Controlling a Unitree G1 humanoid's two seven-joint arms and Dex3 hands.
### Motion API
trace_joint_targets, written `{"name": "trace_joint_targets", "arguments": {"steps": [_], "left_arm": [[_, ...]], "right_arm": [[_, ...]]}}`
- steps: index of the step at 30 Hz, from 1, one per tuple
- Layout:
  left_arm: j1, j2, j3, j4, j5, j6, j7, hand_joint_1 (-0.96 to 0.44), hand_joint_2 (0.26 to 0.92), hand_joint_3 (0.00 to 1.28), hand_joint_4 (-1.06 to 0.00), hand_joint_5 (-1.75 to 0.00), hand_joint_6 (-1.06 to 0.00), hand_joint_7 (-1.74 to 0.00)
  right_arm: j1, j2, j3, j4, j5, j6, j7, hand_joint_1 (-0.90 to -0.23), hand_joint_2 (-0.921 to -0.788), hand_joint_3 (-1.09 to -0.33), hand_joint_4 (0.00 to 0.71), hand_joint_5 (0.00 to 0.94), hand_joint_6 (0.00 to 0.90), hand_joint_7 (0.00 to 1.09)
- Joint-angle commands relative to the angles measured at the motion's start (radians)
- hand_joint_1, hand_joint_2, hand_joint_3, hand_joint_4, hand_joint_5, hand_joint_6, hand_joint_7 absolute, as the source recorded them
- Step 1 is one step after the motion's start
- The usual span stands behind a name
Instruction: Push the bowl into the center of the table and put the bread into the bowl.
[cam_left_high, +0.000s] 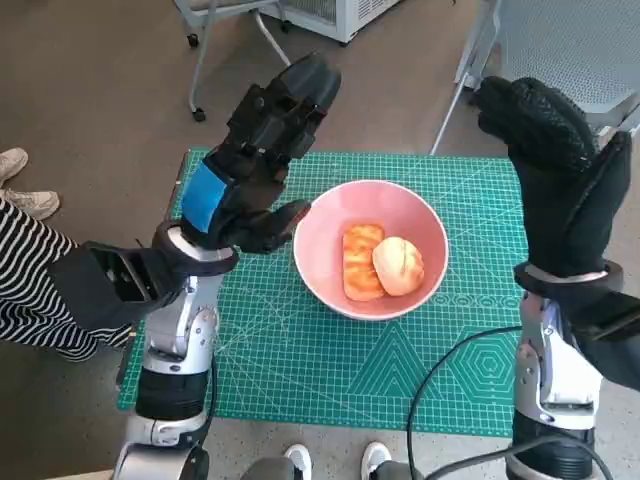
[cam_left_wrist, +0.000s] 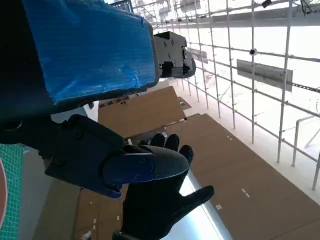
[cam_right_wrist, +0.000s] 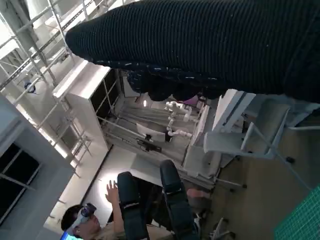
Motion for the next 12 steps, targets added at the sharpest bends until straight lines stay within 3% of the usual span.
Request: {"name": "trace_joint_targets", "arguments": {"steps": [1, 12], "left_arm": [[0.001, -0.003, -0.003, -0.005, 0.008, -0.005, 0.007, -0.58, 0.887, 0.44, 0.00, -0.08, 0.00, -0.42], [-0.005, 0.002, -0.006, -0.005, 0.017, -0.005, 0.007, -0.57, 0.880, 0.45, 0.00, -0.08, 0.00, -0.42]], "right_arm": [[0.020, 0.002, -0.001, 0.005, 0.011, 0.017, 0.008, -0.695, -0.921, -0.641, 0.215, 0.000, 0.106, 0.56], [0.021, 0.001, -0.002, 0.003, 0.012, 0.018, 0.009, -0.695, -0.921, -0.642, 0.215, 0.000, 0.106, 0.56]]}}
